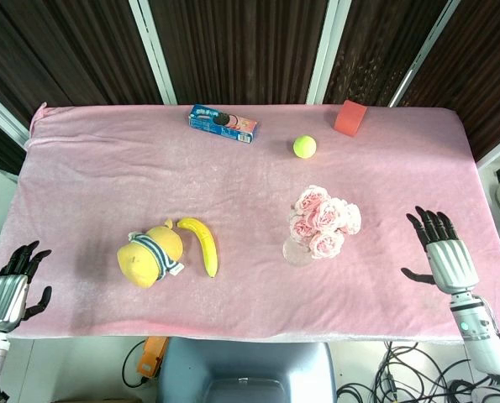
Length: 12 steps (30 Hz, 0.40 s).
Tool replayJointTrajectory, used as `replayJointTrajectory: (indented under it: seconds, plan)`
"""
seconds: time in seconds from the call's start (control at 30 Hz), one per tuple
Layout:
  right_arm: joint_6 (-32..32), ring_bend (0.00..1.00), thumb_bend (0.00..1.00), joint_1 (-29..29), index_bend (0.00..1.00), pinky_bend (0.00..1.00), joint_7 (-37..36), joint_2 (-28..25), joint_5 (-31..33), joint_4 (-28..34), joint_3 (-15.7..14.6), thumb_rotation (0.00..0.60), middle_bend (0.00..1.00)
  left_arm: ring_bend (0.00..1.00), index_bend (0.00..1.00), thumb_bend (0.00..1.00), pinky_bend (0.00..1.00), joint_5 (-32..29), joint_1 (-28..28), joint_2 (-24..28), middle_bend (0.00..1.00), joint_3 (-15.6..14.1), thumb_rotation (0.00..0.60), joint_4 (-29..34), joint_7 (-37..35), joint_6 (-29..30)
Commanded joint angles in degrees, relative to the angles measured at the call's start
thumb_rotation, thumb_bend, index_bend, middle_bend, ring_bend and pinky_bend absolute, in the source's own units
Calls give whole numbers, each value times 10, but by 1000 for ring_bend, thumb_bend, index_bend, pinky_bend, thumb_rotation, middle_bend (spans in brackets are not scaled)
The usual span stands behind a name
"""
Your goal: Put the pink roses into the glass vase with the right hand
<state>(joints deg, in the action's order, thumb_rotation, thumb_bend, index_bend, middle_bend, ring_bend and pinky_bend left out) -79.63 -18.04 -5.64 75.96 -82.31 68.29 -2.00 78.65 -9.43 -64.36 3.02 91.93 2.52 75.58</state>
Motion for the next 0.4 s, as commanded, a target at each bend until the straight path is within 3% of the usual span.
replayJointTrajectory:
  seconds: [0.03,0.4]
  plan:
    - [13,0,193,20,0,0,46,-22,12,36,-4,600,0,1,171,443,274,-1,-1,-1,31,1,600,0,2,-1]
    - [9,0,194,31,0,25,81,-23,3,58,13,600,0,1,169,442,274,-1,0,0,31,0,600,2,2,2]
